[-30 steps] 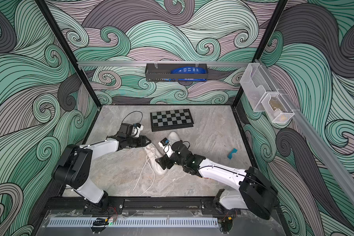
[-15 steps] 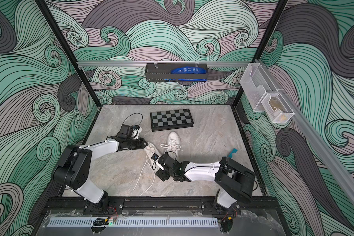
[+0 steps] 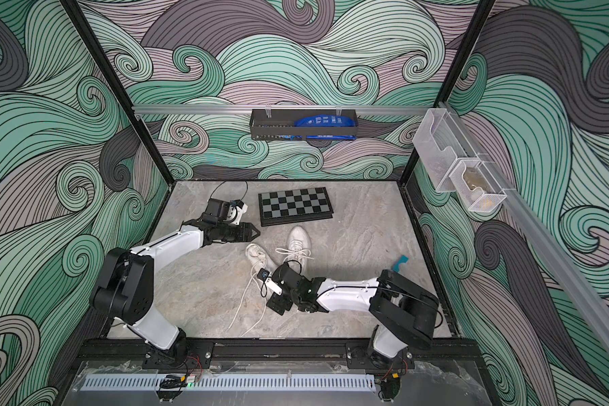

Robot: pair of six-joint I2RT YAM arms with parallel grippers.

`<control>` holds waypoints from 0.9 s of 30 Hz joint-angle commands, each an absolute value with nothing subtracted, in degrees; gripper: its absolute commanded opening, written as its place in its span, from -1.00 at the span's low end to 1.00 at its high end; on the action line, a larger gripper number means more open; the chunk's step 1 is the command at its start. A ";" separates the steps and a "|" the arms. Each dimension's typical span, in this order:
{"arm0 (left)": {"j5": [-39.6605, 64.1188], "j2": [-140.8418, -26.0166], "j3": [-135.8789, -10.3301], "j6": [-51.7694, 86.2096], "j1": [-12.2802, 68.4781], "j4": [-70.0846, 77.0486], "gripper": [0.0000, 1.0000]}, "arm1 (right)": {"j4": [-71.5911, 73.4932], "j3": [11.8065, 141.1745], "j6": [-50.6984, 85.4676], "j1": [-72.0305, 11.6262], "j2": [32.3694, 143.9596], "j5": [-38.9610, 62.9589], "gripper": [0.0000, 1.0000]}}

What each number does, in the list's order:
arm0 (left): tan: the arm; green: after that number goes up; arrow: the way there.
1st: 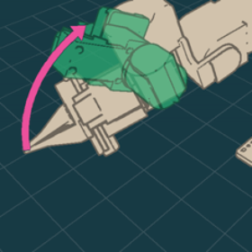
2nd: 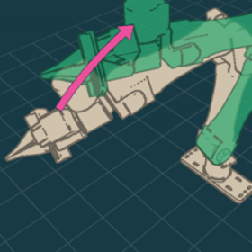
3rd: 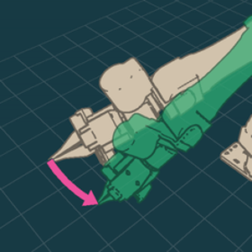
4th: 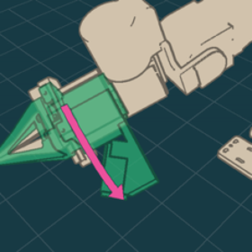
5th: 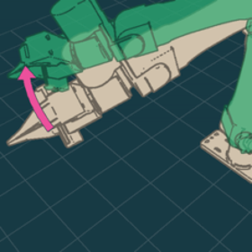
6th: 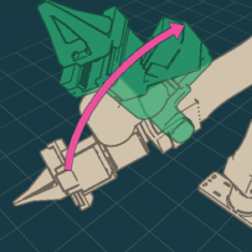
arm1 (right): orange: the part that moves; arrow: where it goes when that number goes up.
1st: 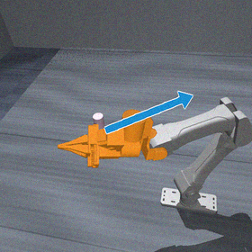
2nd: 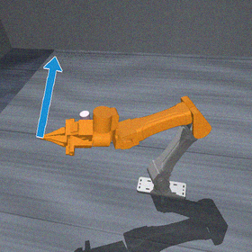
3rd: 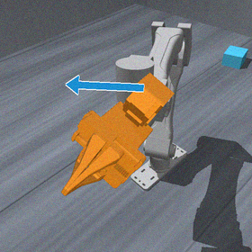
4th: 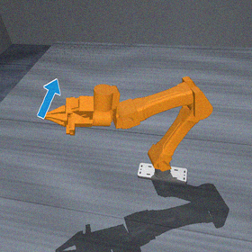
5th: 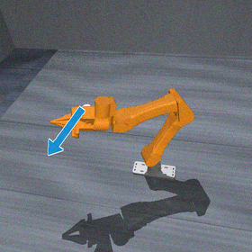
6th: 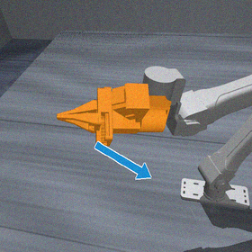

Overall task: Tie the shoes
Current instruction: Adjust the shoe at the center of the board.

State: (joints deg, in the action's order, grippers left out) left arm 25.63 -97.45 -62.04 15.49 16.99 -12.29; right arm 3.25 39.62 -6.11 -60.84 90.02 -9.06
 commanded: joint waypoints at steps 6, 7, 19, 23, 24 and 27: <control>36.41 -105.91 -63.46 13.57 16.70 -14.91 0.25 | 2.55 41.59 -4.81 -57.04 92.68 -17.15 0.92; 36.30 -105.61 -62.91 13.33 16.70 -15.11 0.25 | 2.55 41.49 -4.35 -55.98 92.47 -18.34 0.92; 42.24 -98.06 -52.52 13.36 16.57 -16.18 0.21 | 0.59 43.77 -4.24 -45.12 92.44 -25.00 0.98; 45.73 -96.42 -48.51 13.71 16.63 -15.73 0.21 | -0.68 43.49 -5.25 -43.14 91.68 -26.00 1.00; 45.92 -96.05 -47.67 13.83 16.60 -15.88 0.21 | -1.19 43.21 -5.42 -42.75 91.37 -26.54 1.00; 45.80 -94.78 -46.03 13.58 16.61 -16.32 0.21 | -2.29 42.42 -5.79 -41.81 90.09 -27.85 1.00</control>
